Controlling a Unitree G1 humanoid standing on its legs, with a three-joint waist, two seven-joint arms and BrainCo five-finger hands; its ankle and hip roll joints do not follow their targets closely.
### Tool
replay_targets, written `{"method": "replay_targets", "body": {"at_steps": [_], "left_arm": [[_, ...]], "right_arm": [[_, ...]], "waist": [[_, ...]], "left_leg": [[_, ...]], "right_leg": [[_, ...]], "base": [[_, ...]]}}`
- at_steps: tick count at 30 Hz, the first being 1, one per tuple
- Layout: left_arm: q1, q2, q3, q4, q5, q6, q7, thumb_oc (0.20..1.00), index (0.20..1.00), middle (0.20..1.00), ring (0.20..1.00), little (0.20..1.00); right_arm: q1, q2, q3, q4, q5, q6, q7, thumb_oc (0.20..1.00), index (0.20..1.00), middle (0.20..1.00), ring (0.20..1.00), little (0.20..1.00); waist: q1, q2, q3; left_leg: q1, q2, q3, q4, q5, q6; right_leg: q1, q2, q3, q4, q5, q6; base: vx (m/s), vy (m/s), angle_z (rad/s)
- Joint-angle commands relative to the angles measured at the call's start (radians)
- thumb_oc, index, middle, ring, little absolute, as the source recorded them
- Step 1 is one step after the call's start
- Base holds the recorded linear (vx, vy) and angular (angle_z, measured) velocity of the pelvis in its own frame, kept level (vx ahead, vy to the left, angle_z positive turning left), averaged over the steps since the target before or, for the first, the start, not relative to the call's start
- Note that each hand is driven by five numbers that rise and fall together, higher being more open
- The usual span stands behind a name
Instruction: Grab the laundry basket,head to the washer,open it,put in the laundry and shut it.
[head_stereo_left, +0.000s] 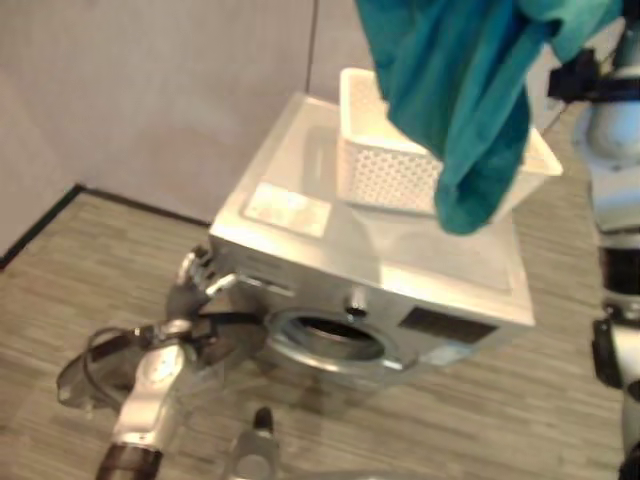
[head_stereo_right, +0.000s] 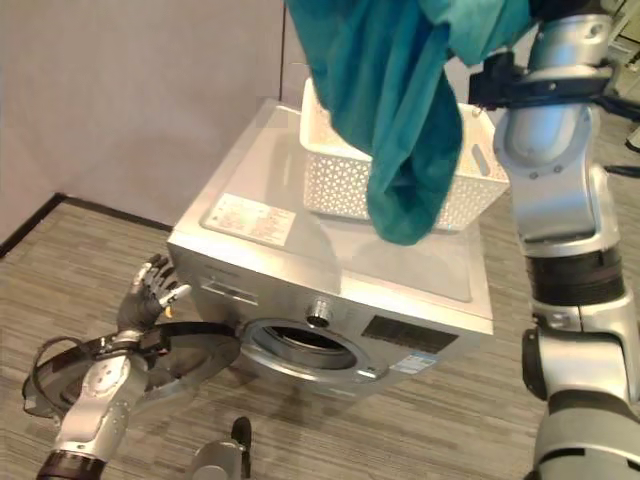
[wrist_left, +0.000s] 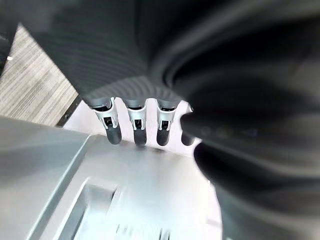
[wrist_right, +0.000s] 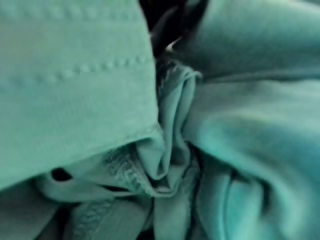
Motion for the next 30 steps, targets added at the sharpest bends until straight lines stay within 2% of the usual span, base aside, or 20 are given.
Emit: {"method": "replay_targets", "body": {"at_steps": [1,10,18,19,20,21,22,23,24,28,30], "left_arm": [[-0.032,-0.009,-0.099,-0.106,0.027,-0.036,-0.033,1.0,1.0,1.0,1.0,1.0],[-0.047,-0.005,-0.115,-0.177,0.032,-0.027,-0.033,1.0,1.0,1.0,1.0,1.0],[-0.093,-0.002,-0.136,-0.212,0.083,-0.023,-0.025,1.0,1.0,1.0,1.0,1.0],[-0.133,-0.006,-0.149,-0.23,0.109,-0.027,-0.017,1.0,1.0,1.0,1.0,1.0],[-0.134,-0.006,-0.149,-0.23,0.109,-0.027,-0.017,1.0,1.0,1.0,1.0,1.0],[-0.168,-0.012,-0.152,-0.239,0.12,-0.029,-0.009,1.0,1.0,1.0,1.0,1.0],[-0.171,-0.012,-0.152,-0.238,0.12,-0.03,-0.009,1.0,1.0,1.0,1.0,1.0],[-0.177,-0.016,-0.154,-0.247,0.121,-0.031,-0.012,1.0,1.0,1.0,1.0,1.0],[-0.188,-0.017,-0.156,-0.255,0.125,-0.034,-0.014,1.0,1.0,1.0,1.0,1.0],[-0.265,-0.035,-0.199,-0.29,0.12,-0.03,-0.012,1.0,1.0,1.0,1.0,1.0],[-0.293,-0.037,-0.214,-0.32,0.114,-0.024,-0.015,1.0,1.0,1.0,1.0,1.0]], "right_arm": [[0.01,0.014,-0.075,-0.051,-0.011,-0.03,-0.016,0.2,0.2,0.2,0.2,0.2],[0.094,0.071,-0.081,-0.124,-0.005,-0.04,0.011,0.2,0.2,0.2,0.2,0.2],[0.125,0.106,-0.081,-0.152,0.02,-0.045,0.02,0.2,0.2,0.2,0.2,0.2],[0.117,0.109,-0.07,-0.155,0.019,-0.044,0.026,0.2,0.2,0.2,0.2,0.2],[0.116,0.108,-0.069,-0.155,0.019,-0.044,0.026,0.2,0.2,0.2,0.2,0.2],[0.113,0.125,-0.044,-0.159,0.028,-0.049,0.033,0.2,0.2,0.2,0.2,0.2],[0.11,0.124,-0.044,-0.159,0.028,-0.049,0.033,0.2,0.2,0.2,0.2,0.2],[0.113,0.136,-0.025,-0.16,0.033,-0.054,0.041,0.2,0.2,0.2,0.2,0.2],[0.113,0.143,-0.017,-0.16,0.035,-0.058,0.051,0.2,0.2,0.2,0.2,0.2],[0.179,0.17,-0.017,-0.19,0.068,-0.066,0.086,0.2,0.2,0.2,0.2,0.2],[0.197,0.186,-0.015,-0.197,0.076,-0.067,0.089,0.2,0.2,0.2,0.2,0.2]], "waist": [[-0.009,0.045,-0.058],[-0.023,0.083,-0.041],[-0.042,0.108,-0.016],[-0.044,0.115,-0.002],[-0.045,0.117,-0.002],[-0.044,0.104,0.015],[-0.046,0.109,0.015],[-0.053,0.103,0.012],[-0.06,0.102,0.004],[-0.083,0.12,-0.039],[-0.082,0.12,-0.044]], "left_leg": [[-0.016,0.072,-0.024,-0.13,0.147,-0.053],[-0.008,0.099,-0.053,-0.198,0.236,-0.088],[-0.017,0.118,-0.052,-0.198,0.271,-0.115],[-0.035,0.121,-0.068,-0.171,0.294,-0.143],[-0.037,0.122,-0.069,-0.17,0.294,-0.143],[-0.039,0.111,-0.122,-0.111,0.257,-0.145],[-0.048,0.114,-0.126,-0.101,0.257,-0.142],[-0.037,0.108,-0.15,-0.095,0.207,-0.125],[-0.015,0.106,-0.175,-0.107,0.185,-0.125],[0.022,0.107,-0.172,-0.168,0.216,-0.126],[0.027,0.103,-0.17,-0.173,0.222,-0.129]], "right_leg": [[0.027,0.054,-0.006,0.12,-0.085,-0.008],[0.023,0.102,-0.009,0.113,-0.077,-0.032],[0.022,0.127,-0.023,0.105,-0.065,-0.047],[0.026,0.119,-0.034,0.094,-0.054,-0.049],[0.025,0.12,-0.034,0.094,-0.053,-0.049],[0.007,0.097,-0.03,0.108,-0.046,-0.049],[0.003,0.101,-0.033,0.108,-0.042,-0.048],[-0.005,0.089,-0.029,0.109,-0.039,-0.043],[-0.005,0.081,-0.02,0.107,-0.042,-0.036],[0.014,0.085,-0.026,0.085,-0.046,-0.036],[0.021,0.084,-0.028,0.079,-0.045,-0.036]], "base": [[-0.1,-0.051,0.05],[-0.09,-0.053,0.04],[-0.11,-0.053,0.18],[-0.11,-0.001,0.17],[-0.21,0.003,0.14],[-0.12,0.011,0.1],[-0.15,0.026,0.05],[-0.02,0.048,0.05],[-0.01,0.078,0.06],[0.08,0.065,-0.03],[0.07,0.053,-0.03]]}}
